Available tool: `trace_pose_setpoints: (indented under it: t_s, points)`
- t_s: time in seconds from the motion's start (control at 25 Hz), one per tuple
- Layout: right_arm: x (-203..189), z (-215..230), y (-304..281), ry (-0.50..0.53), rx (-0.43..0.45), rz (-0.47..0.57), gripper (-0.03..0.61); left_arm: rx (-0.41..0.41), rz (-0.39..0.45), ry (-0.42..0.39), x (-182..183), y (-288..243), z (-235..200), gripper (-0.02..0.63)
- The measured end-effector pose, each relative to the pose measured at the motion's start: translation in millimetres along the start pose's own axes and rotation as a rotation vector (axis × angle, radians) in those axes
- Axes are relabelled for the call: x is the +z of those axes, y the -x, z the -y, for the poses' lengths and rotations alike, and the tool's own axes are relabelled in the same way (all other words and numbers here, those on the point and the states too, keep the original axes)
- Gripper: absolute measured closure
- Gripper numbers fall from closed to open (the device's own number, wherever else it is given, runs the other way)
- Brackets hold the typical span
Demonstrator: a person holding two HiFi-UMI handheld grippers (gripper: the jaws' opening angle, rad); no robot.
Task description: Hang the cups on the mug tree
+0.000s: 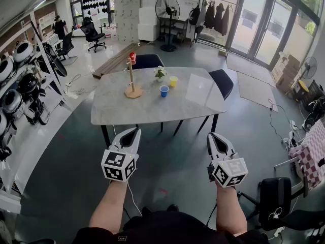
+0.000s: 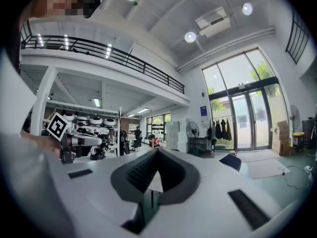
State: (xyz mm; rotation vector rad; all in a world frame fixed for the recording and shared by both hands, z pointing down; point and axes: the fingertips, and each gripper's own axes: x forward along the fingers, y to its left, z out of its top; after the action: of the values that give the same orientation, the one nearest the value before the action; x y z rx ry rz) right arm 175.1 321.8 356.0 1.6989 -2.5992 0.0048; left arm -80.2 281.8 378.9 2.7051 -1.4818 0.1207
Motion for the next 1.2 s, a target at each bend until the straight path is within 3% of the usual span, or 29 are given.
trace_pose_setpoints:
  t_s: [0.52, 0.76, 1.04, 1.08, 1.16, 1.2]
  points:
    - [-3.1, 2.3, 0.7, 0.002, 0.006, -0.014, 0.568, -0.006, -0.021, -0.007, -2.2, -4.4, 8.5, 0.603]
    - [-2.6, 0.2, 0.2, 0.055, 0.002, -0.009, 0.566, -0.007, -0.016, -0.014, -3.7, -3.6, 9.3, 0.601]
    - [-10.4, 3.5, -0.2, 0.019, 0.011, -0.023, 0.560, -0.012, -0.013, -0.005, -5.1, -2.9, 10.9, 0.596]
    - [-10.9, 5.2, 0.1, 0.012, 0.006, -0.024, 0.548, -0.013, -0.016, -0.002, -5.5, -2.7, 10.8, 0.576]
    - [-11.0, 9.1, 0.0, -0.003, -0.003, -0.027, 0.459, -0.017, -0.026, 0.007, -6.6, -3.1, 10.8, 0.493]
    - [-10.9, 10.7, -0.3, -0.011, -0.006, -0.028, 0.453, -0.017, -0.031, 0.010, -7.2, -3.5, 10.8, 0.475]
